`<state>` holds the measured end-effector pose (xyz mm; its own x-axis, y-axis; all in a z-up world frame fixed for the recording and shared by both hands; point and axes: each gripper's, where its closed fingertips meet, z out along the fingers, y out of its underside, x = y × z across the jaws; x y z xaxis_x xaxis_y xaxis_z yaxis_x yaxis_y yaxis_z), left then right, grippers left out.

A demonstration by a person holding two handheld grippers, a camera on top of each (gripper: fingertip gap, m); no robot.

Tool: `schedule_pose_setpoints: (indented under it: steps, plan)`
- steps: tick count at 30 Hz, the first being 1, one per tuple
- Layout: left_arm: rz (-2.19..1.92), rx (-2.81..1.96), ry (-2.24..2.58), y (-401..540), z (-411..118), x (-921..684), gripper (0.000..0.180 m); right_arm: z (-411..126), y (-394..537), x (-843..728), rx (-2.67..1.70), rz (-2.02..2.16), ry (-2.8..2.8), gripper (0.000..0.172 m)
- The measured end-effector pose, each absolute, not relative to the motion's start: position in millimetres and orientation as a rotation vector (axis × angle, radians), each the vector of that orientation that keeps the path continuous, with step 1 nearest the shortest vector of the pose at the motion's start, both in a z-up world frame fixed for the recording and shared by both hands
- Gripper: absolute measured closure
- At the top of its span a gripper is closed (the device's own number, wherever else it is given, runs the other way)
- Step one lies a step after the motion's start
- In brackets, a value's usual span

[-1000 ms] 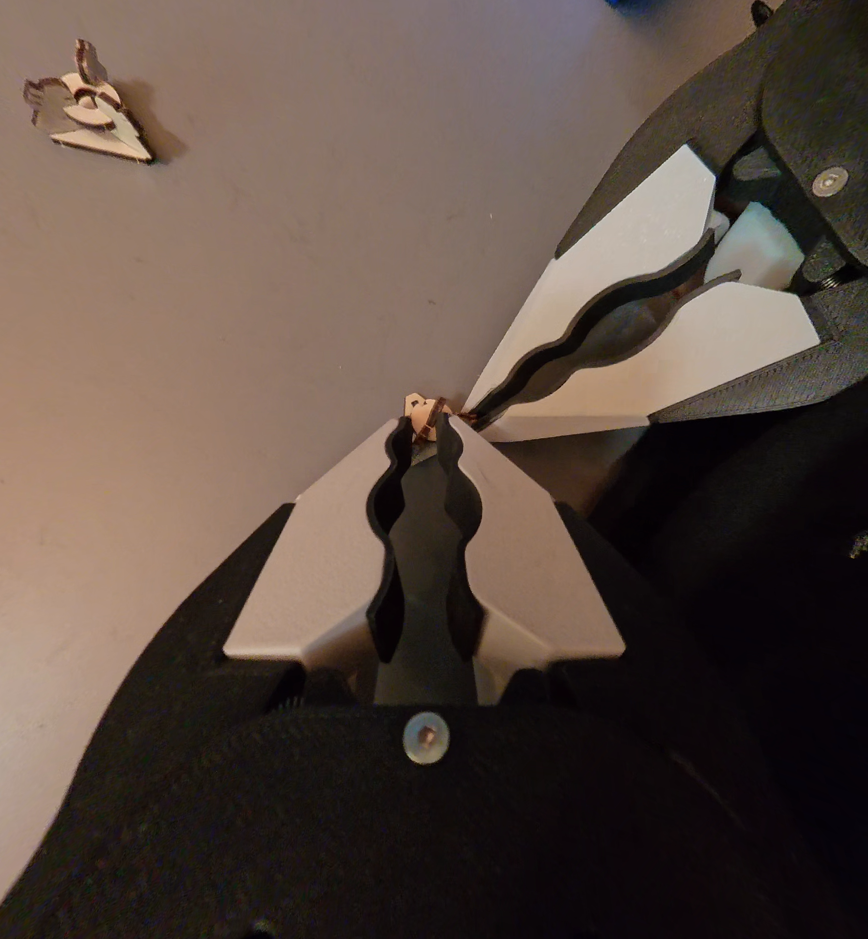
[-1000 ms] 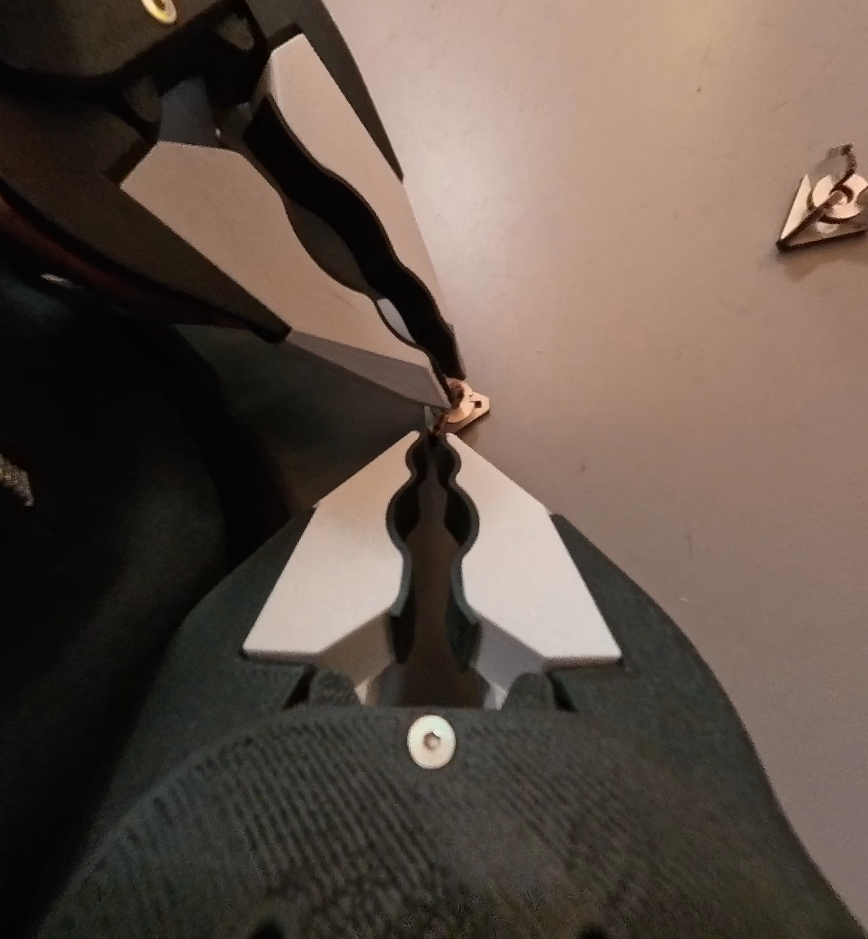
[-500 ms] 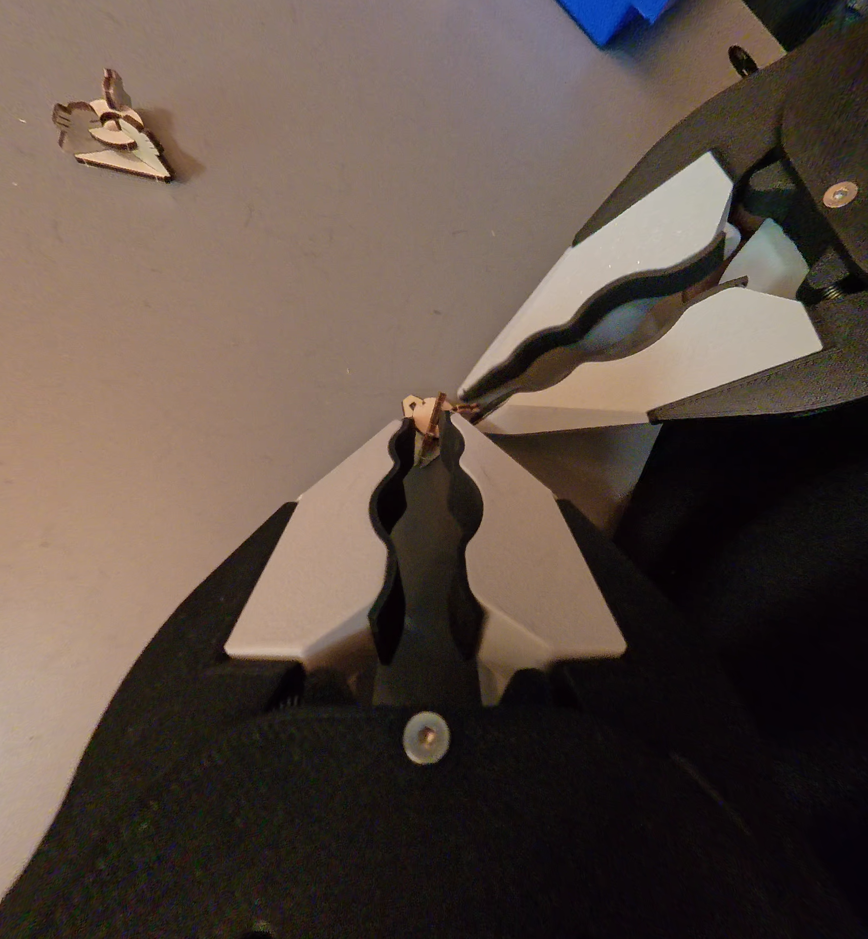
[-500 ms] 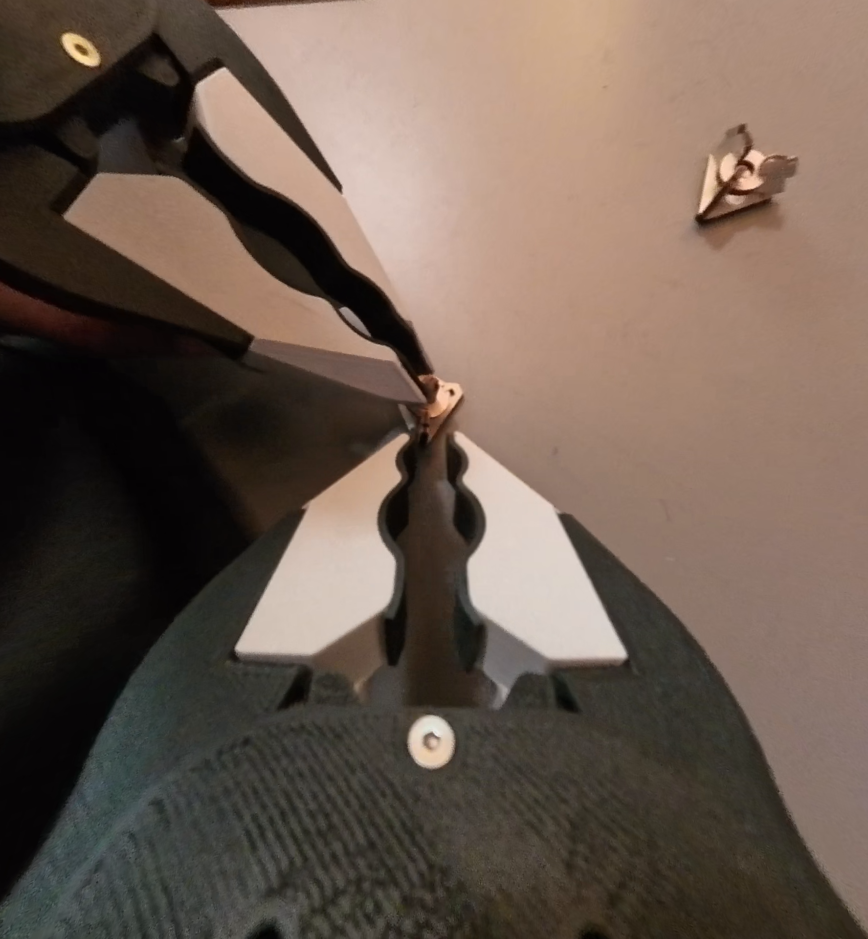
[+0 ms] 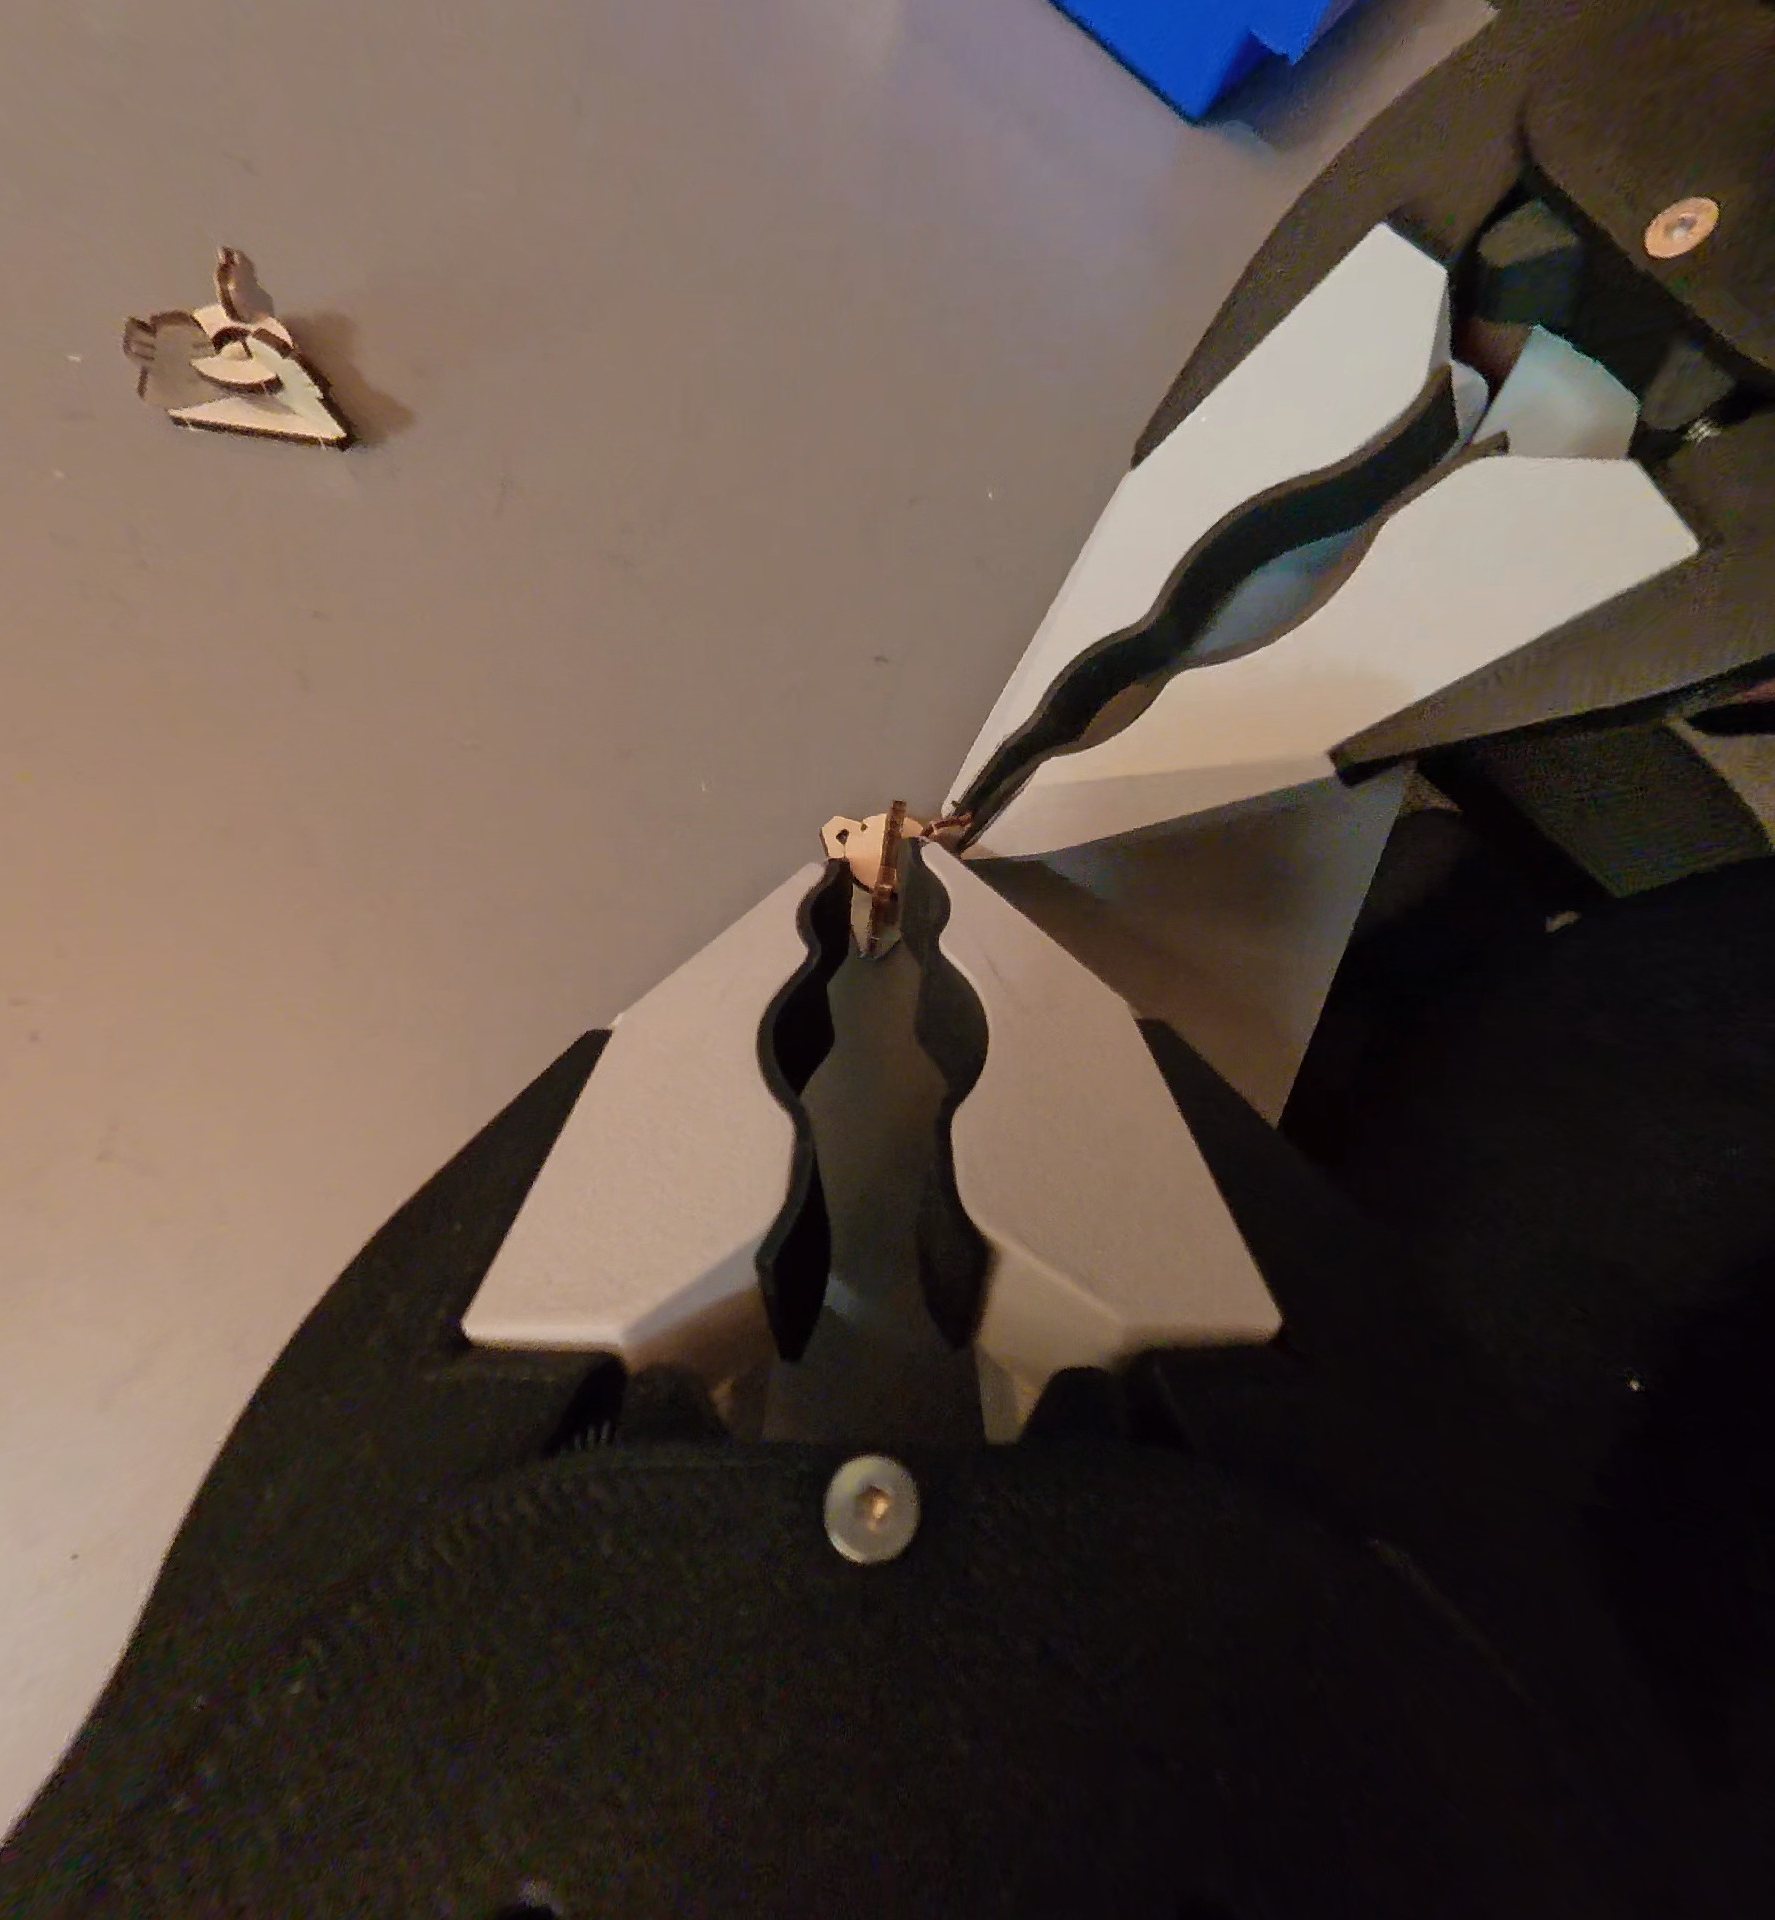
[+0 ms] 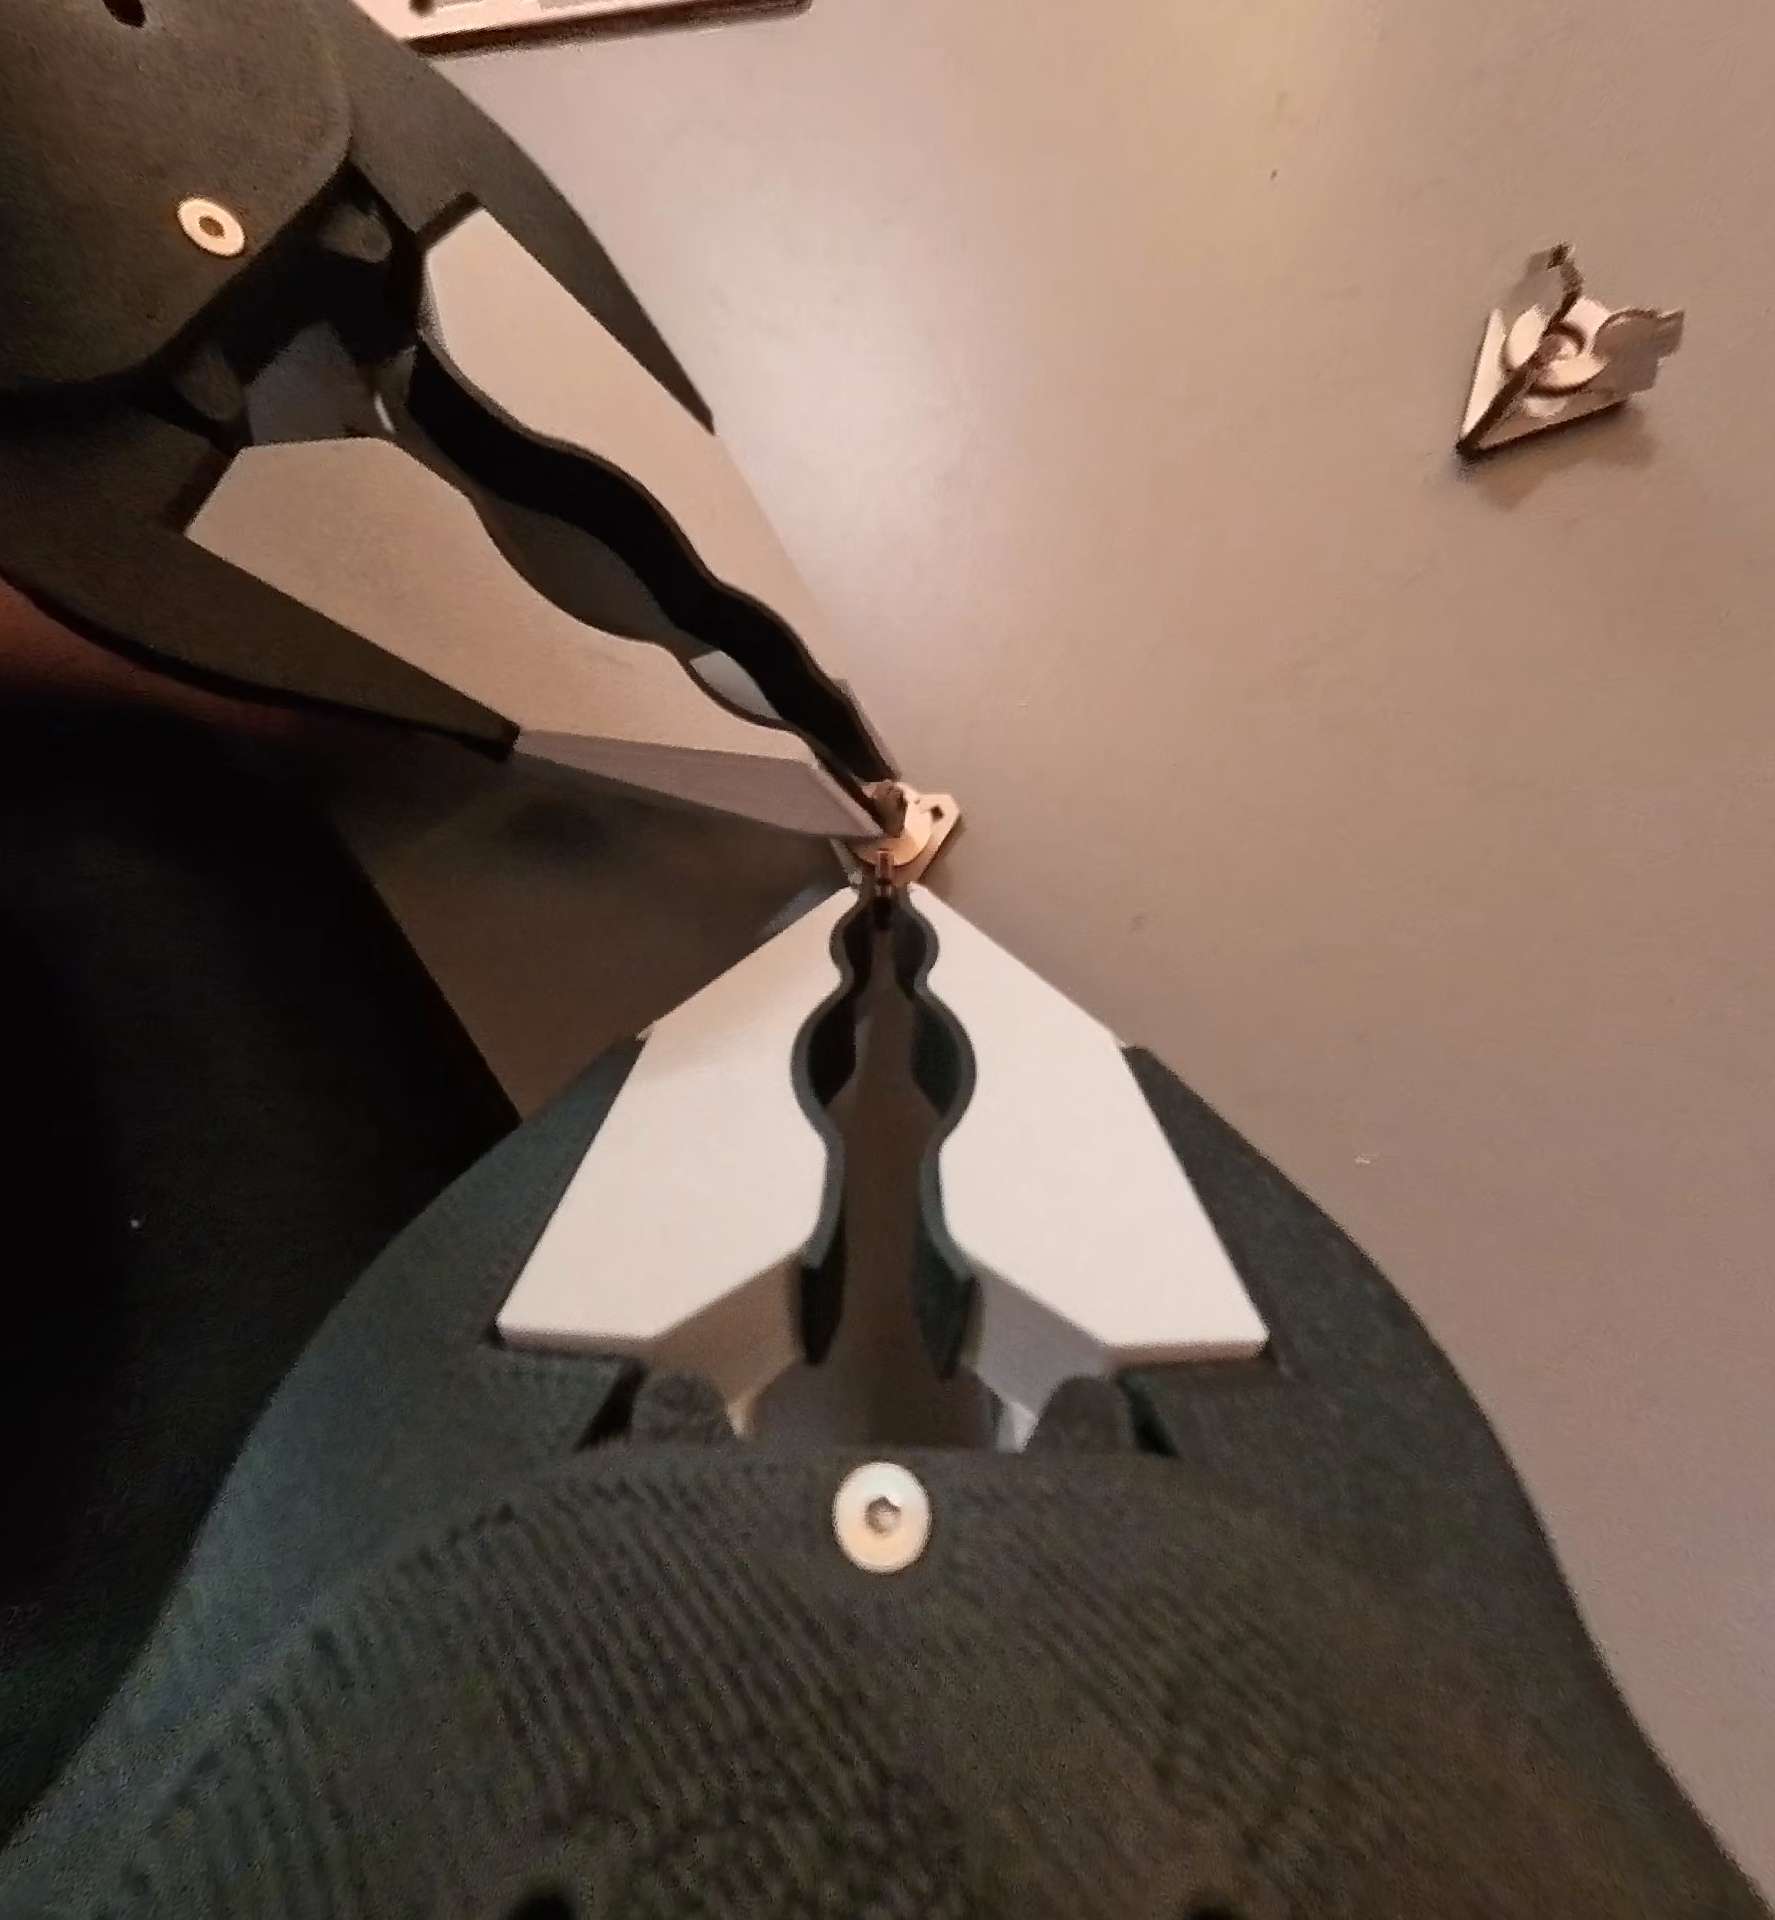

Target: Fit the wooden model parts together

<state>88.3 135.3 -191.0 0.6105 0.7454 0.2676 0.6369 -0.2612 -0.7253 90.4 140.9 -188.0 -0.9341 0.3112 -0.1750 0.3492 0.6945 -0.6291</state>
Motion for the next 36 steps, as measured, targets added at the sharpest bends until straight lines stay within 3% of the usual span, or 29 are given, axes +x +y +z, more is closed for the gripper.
schedule_pose_setpoints:
  steps: [17, 24, 26, 31, 33, 36]
  plan:
    - [0.082, -2.003, -1.029, 133.8, -192.0, 89.1, 0.168, -197.9, 138.6, 92.0, 0.383, -0.378, 2.95, 0.171]
    - [0.124, -2.023, -1.013, 133.2, -192.0, 89.0, 0.168, -183.0, 139.8, 87.8, 0.461, -0.655, 2.879, 0.164]
    - [0.121, -2.022, -1.014, 133.2, -192.0, 88.9, 0.168, -179.4, 141.1, 84.7, 0.496, -0.713, 2.85, 0.171]
    - [0.121, -2.022, -1.014, 133.1, -191.9, 88.9, 0.168, -185.1, 144.4, 85.4, 0.495, -0.725, 2.828, 0.172]
    - [0.12, -2.021, -1.015, 133.1, -192.0, 88.9, 0.168, -180.9, 141.2, 86.1, 0.499, -0.762, 2.792, 0.163]
    - [0.117, -2.02, -1.016, 133.1, -192.0, 88.9, 0.168, -180.6, 140.2, 89.1, 0.497, -0.751, 2.768, 0.163]
